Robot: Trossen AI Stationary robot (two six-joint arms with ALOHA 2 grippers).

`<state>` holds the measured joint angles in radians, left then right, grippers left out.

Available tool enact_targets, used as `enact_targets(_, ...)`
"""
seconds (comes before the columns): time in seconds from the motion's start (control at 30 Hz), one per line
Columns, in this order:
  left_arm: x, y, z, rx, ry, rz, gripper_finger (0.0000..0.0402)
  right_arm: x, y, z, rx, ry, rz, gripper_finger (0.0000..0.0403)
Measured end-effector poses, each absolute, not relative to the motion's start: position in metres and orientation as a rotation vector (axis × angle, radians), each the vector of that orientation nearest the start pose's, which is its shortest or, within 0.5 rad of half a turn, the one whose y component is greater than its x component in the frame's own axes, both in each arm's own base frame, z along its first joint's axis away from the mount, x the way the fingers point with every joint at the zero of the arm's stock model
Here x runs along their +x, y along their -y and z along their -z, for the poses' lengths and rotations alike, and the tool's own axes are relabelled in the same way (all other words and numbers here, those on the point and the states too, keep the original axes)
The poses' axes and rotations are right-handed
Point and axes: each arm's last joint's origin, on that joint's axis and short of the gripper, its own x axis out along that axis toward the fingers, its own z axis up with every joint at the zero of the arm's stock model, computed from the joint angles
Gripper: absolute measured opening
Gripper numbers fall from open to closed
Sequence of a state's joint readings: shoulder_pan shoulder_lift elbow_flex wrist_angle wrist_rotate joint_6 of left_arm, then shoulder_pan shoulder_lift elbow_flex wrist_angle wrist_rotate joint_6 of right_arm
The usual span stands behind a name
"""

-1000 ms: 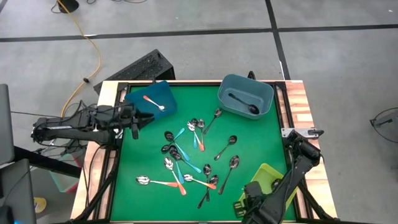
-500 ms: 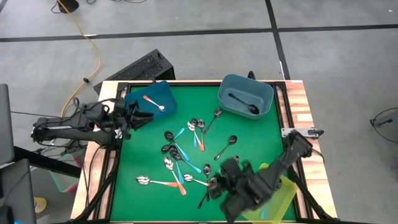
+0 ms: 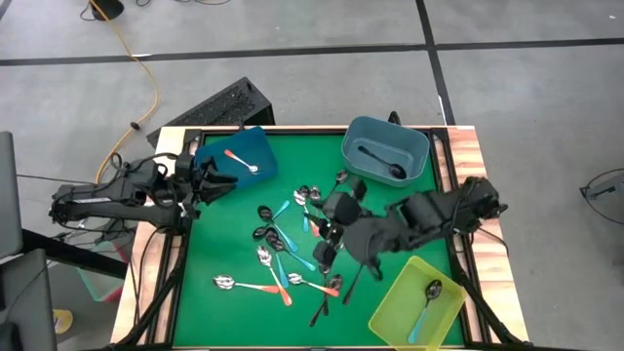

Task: Sort silverware by color (type)
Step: Put the orange spoon into the dark blue bin

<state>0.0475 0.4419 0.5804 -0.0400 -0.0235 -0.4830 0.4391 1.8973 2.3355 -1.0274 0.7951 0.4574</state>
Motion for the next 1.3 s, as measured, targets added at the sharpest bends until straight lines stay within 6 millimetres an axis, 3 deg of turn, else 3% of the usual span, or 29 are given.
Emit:
enact_targets(0.17, 0.112, -0.006, -0.319, -0.478, 0.113, -0.054, 0.01, 0.341, -0.115, -0.482, -0.008, -0.399, 0.337, 0.0134)
enact_targets(0.33, 0.112, -0.007, -0.319, -0.453, 0.121, -0.094, 0.01, 0.321, -0.089, -0.505, -0.074, -0.383, 0.237, 0.0134)
enact_targets(0.67, 0.111, -0.01, -0.319, -0.419, 0.142, -0.203, 0.01, 0.254, -0.039, -0.528, -0.1, -0.489, 0.241, 0.0134)
enact_targets(0.97, 0.111, -0.012, -0.319, -0.363, 0.143, -0.25, 0.01, 0.201, -0.023, -0.542, -0.048, -0.486, 0.239, 0.0122)
enact_targets(1.13, 0.111, -0.013, -0.318, -0.346, 0.139, -0.285, 0.01, 0.183, -0.018, -0.536, -0.056, -0.523, 0.254, 0.0117)
enact_targets(1.3, 0.111, -0.014, -0.318, -0.368, 0.151, -0.33, 0.01, 0.167, -0.008, -0.51, -0.035, -0.521, 0.268, 0.0117)
